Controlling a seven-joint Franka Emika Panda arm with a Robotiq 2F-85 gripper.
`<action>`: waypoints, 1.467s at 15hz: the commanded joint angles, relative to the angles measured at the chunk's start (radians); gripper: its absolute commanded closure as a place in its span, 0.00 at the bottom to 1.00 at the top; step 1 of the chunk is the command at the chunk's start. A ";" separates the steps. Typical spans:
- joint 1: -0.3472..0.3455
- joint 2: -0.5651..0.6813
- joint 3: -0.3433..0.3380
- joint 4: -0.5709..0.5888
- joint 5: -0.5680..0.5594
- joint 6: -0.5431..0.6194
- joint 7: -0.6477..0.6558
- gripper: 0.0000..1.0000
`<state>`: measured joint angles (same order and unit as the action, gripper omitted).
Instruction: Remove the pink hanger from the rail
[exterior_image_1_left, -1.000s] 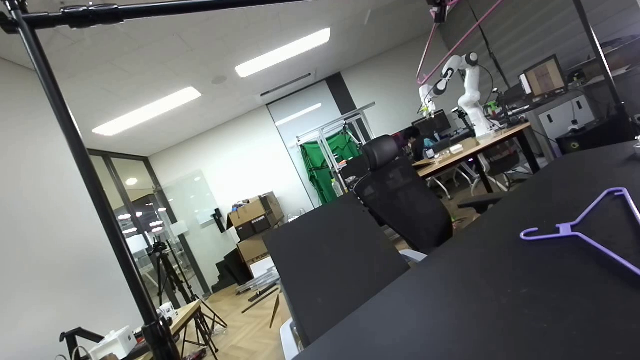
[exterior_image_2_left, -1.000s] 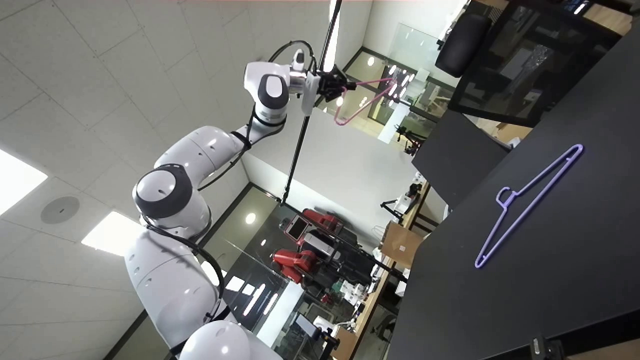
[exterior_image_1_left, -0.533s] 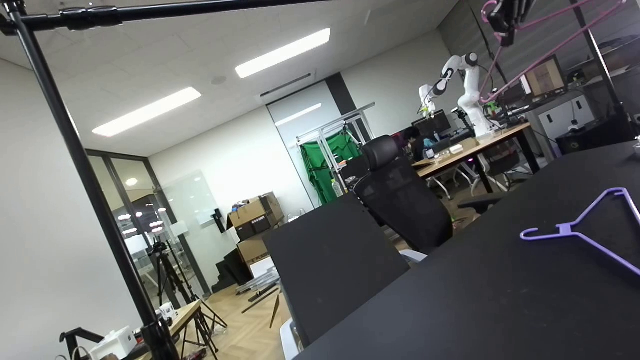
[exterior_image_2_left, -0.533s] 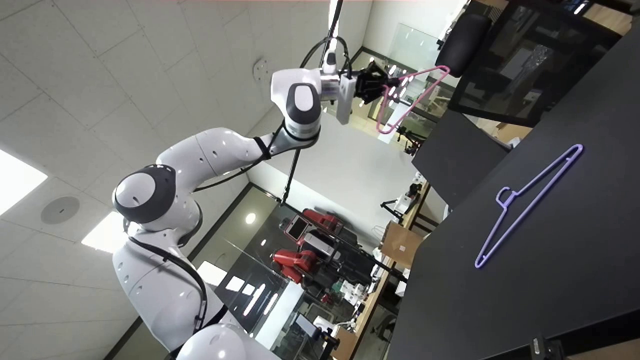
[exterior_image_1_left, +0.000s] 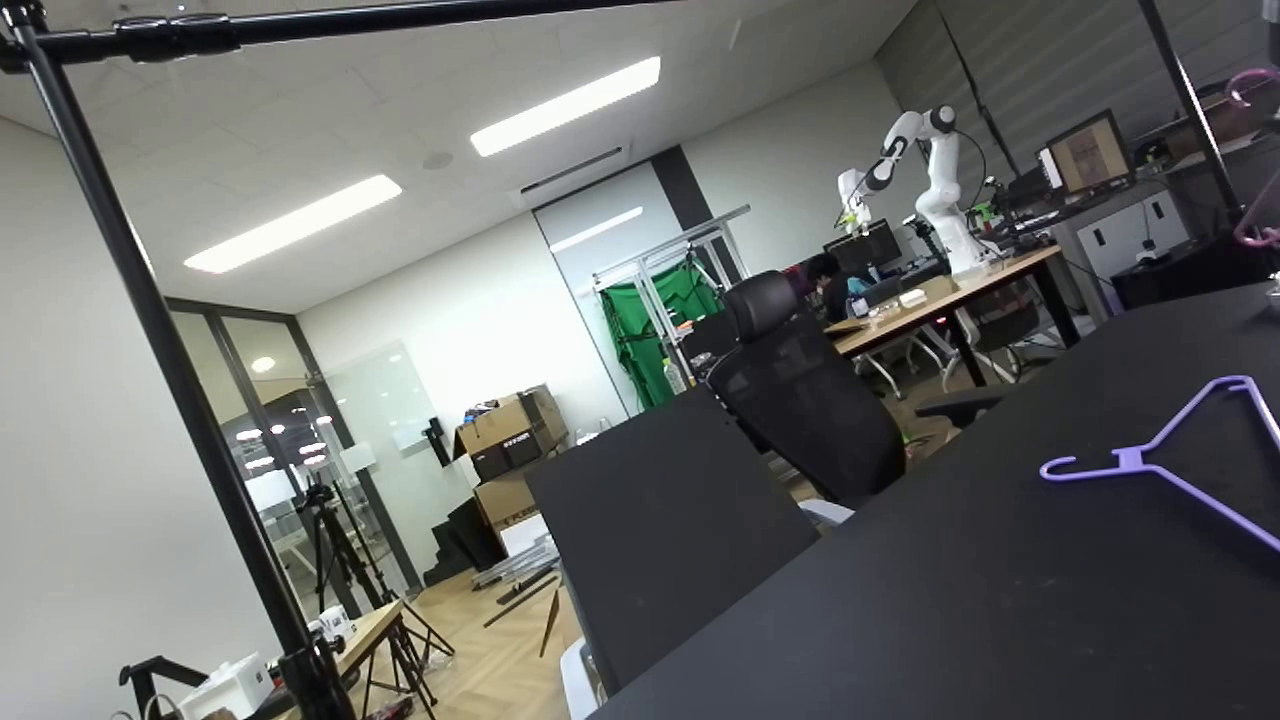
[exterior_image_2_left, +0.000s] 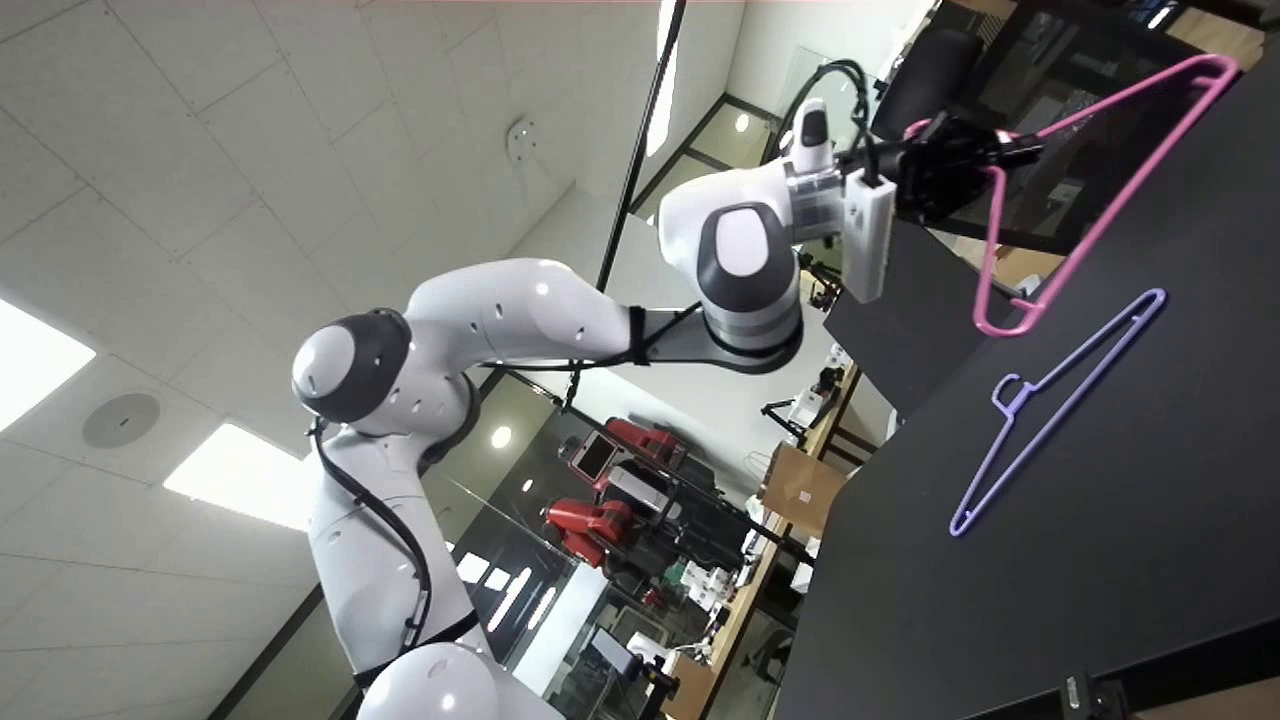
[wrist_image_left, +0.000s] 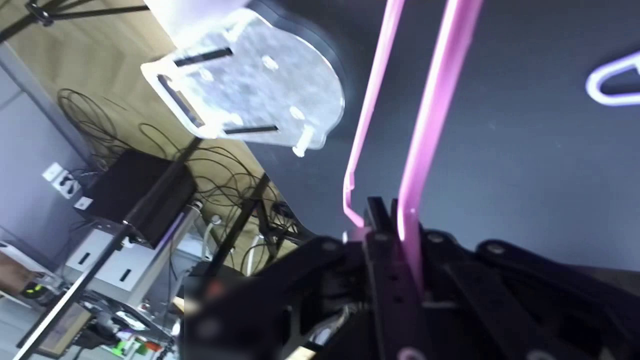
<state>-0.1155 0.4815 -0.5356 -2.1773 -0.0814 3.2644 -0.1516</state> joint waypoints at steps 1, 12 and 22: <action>0.073 0.265 -0.132 0.006 0.112 0.225 0.076 0.98; 0.165 0.658 -0.149 0.205 0.493 0.203 0.149 0.98; 0.298 0.395 -0.147 0.107 0.470 0.086 0.171 0.15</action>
<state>0.1346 1.0339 -0.6809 -2.0014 0.4139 3.4163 -0.0058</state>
